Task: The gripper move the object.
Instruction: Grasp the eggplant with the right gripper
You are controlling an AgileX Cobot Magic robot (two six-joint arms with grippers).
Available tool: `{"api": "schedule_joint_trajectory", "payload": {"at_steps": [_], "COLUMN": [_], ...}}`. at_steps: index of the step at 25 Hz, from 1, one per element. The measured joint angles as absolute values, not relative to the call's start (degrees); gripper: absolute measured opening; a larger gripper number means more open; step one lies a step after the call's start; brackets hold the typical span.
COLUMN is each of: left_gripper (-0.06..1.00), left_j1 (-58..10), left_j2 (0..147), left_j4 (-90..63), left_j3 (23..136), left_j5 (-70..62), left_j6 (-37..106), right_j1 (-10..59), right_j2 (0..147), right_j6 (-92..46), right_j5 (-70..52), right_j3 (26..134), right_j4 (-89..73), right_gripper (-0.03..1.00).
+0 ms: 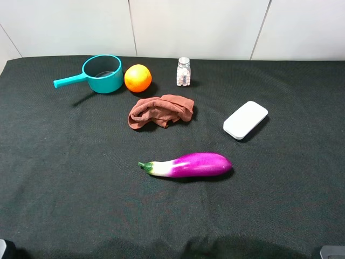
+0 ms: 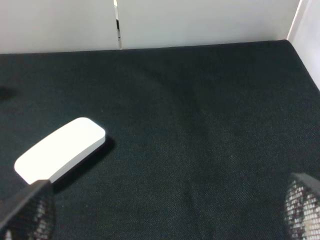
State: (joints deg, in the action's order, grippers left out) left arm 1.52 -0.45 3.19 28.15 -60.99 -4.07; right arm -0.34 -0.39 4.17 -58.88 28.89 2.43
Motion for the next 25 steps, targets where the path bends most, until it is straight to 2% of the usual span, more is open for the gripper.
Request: {"api": "schedule_joint_trajectory", "payload": {"at_steps": [25], "left_gripper": [0.83], "left_j1": [1.5], "left_j2": [-0.5], "left_j4": [3.2], "left_j3": [28.2], "left_j5": [-61.0], "left_j6": [-4.0], "right_j1": [-0.3], "right_j2": [-0.4], "right_j6": [4.2], "right_j5": [-58.4], "right_j3": [28.9], "right_j4": [1.6], "right_gripper": [0.69]}}
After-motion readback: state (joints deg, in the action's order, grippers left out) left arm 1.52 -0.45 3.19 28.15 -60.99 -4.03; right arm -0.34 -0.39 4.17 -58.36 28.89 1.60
